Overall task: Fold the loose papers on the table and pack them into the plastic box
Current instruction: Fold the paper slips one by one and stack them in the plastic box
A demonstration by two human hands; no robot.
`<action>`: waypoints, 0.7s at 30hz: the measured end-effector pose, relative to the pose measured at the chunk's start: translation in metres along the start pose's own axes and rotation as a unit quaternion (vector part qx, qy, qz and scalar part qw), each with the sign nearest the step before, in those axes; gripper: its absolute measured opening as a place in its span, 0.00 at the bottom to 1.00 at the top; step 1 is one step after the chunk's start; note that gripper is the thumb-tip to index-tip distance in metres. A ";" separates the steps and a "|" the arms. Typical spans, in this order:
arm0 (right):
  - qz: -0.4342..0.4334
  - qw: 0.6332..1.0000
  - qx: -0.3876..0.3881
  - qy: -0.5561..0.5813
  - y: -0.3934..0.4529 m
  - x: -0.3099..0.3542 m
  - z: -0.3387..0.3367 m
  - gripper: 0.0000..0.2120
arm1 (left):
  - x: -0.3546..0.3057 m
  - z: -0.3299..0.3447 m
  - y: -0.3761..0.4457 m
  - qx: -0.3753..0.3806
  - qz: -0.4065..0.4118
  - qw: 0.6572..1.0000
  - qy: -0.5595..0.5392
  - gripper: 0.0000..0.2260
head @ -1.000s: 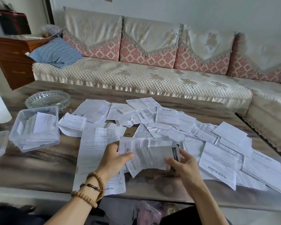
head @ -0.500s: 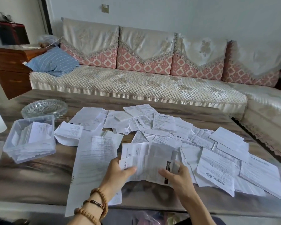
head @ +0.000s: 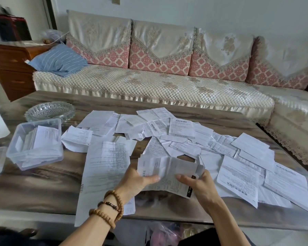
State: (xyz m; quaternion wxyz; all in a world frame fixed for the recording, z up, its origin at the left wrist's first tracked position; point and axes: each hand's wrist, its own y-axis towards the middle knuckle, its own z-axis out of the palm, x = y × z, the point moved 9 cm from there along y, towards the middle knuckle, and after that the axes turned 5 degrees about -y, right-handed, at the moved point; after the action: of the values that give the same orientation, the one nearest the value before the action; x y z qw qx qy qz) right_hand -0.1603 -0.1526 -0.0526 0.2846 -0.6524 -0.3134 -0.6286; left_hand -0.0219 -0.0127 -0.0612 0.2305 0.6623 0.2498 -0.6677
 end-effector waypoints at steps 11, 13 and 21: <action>0.076 0.992 -0.061 -0.086 0.001 -0.020 -0.018 0.02 | 0.003 0.002 0.003 -0.036 -0.031 0.986 0.162 0.04; 0.099 0.978 -0.068 -0.172 0.004 -0.021 -0.026 0.02 | 0.005 0.004 0.005 -0.023 -0.030 0.982 0.187 0.07; 0.137 0.871 -0.079 -0.465 -0.002 -0.024 -0.021 0.11 | 0.016 -0.009 -0.003 -0.086 -0.045 0.928 0.359 0.13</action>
State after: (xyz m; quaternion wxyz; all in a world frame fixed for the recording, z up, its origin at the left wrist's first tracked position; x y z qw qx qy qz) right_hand -0.1760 -0.1687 -0.0753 0.1366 -0.9261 -0.2662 -0.2299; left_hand -0.0172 -0.0041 -0.0766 0.1513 0.8233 0.4020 -0.3711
